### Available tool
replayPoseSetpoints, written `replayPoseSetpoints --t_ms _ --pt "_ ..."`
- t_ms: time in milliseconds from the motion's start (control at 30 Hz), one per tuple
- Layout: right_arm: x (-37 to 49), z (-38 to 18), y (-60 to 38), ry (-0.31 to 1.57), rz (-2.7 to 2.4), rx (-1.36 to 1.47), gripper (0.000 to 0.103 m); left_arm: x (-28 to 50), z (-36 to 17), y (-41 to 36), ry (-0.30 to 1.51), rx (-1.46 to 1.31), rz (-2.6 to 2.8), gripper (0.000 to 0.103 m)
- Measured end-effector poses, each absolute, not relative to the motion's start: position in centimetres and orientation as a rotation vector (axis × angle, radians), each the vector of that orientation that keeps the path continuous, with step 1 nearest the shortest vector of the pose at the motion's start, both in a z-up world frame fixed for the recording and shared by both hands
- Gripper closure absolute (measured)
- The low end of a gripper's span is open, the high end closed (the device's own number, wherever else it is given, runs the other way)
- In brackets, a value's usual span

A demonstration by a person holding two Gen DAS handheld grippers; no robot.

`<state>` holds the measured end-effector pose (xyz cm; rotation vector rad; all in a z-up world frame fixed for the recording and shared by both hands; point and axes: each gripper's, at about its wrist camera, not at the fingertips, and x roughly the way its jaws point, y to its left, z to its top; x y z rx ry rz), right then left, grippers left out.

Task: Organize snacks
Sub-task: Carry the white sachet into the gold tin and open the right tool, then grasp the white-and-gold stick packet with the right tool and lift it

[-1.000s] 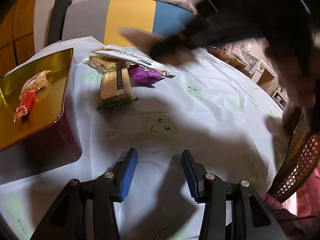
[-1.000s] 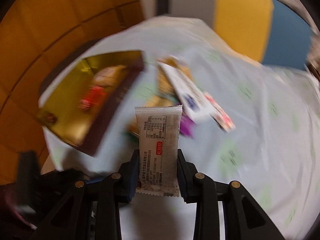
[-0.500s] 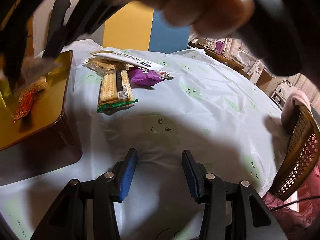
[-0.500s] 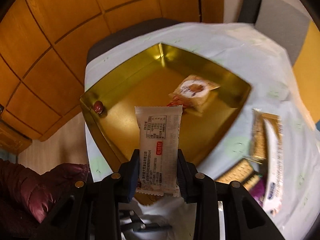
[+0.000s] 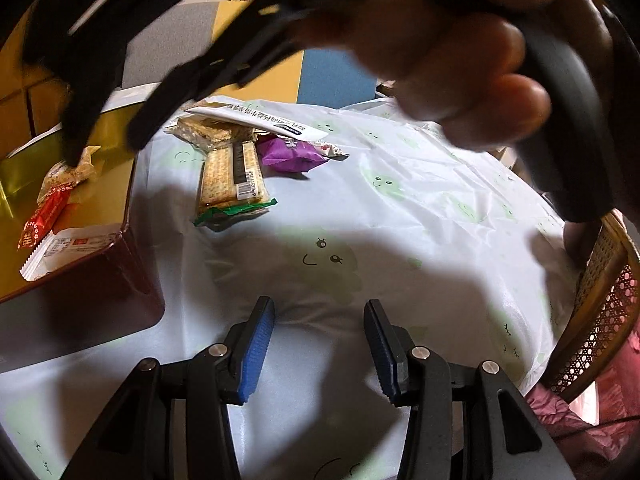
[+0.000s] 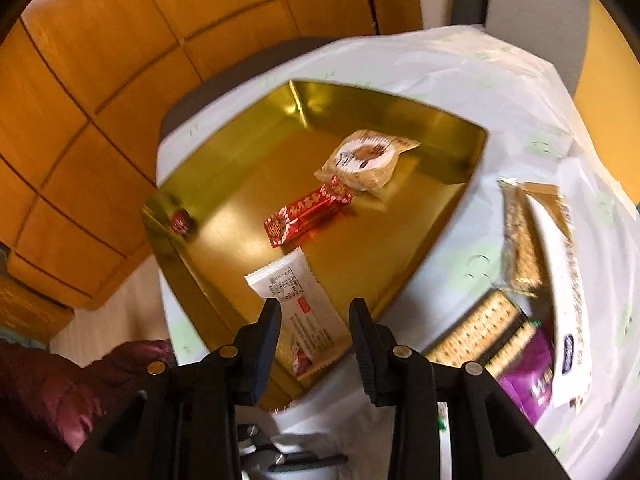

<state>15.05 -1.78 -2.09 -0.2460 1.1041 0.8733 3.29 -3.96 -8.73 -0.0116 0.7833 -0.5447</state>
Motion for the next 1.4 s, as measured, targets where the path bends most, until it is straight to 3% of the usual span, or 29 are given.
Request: replayPoseSetpoints --t_ms 500,633,1067,1233,1400 --pt "18.0 -2.4 -14.2 1.061 0.460 -0.137 0.067 3.1 -8.7 -3.9 0.788 -0.014 -0.538 0.056" --pt "20.5 -2.2 -14.1 1.053 0.420 -0.162 0.062 3.2 -8.7 -4.0 0.790 -0.013 -0.540 0.055" --pt "25.9 -5.0 -10.6 1.103 0.395 -0.345 0.061 3.2 -8.6 -4.1 0.792 -0.014 -0.542 0.055" --pt "25.0 -5.4 -10.3 1.080 0.389 -0.410 0.072 3.1 -8.6 -4.1 0.791 -0.011 -0.542 0.054" --pt "22.0 -3.7 -11.9 1.033 0.368 -0.413 0.073 3.0 -8.6 -4.3 0.787 0.002 -0.539 0.052"
